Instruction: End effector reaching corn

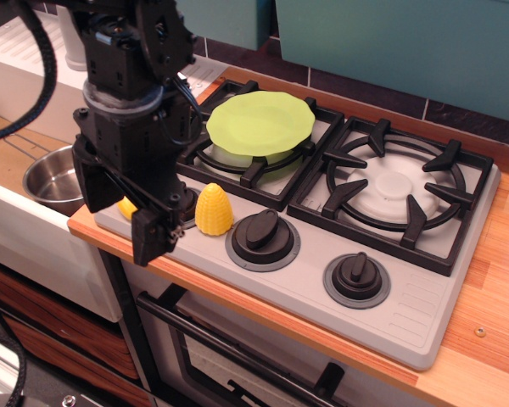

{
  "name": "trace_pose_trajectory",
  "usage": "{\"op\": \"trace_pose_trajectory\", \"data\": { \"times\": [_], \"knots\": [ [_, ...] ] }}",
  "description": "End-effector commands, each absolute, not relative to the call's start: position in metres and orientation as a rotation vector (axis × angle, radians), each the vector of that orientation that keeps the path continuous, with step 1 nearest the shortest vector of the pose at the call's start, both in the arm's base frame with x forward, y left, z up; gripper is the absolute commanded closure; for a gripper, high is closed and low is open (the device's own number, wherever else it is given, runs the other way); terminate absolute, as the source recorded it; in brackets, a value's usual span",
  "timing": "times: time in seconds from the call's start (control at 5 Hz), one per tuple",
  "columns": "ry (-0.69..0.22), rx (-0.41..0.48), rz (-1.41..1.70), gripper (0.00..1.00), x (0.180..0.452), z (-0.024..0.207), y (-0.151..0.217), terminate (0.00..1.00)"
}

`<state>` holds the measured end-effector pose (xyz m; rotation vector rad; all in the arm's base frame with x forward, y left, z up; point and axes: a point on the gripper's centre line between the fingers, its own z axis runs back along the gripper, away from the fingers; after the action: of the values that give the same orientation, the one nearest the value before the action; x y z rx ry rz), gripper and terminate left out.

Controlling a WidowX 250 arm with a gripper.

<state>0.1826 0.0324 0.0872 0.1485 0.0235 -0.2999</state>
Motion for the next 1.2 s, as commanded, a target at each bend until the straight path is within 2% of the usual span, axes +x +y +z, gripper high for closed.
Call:
{"op": "trace_pose_trajectory", "data": {
  "times": [0.0,0.4,1.0],
  "knots": [
    [-0.015,0.149,-0.239,0.00,0.195,0.100,0.006,0.00],
    [-0.006,0.102,-0.234,0.00,0.209,0.108,-0.002,0.00],
    [-0.074,0.085,-0.315,0.00,0.247,0.091,0.014,0.00]
  ]
}}
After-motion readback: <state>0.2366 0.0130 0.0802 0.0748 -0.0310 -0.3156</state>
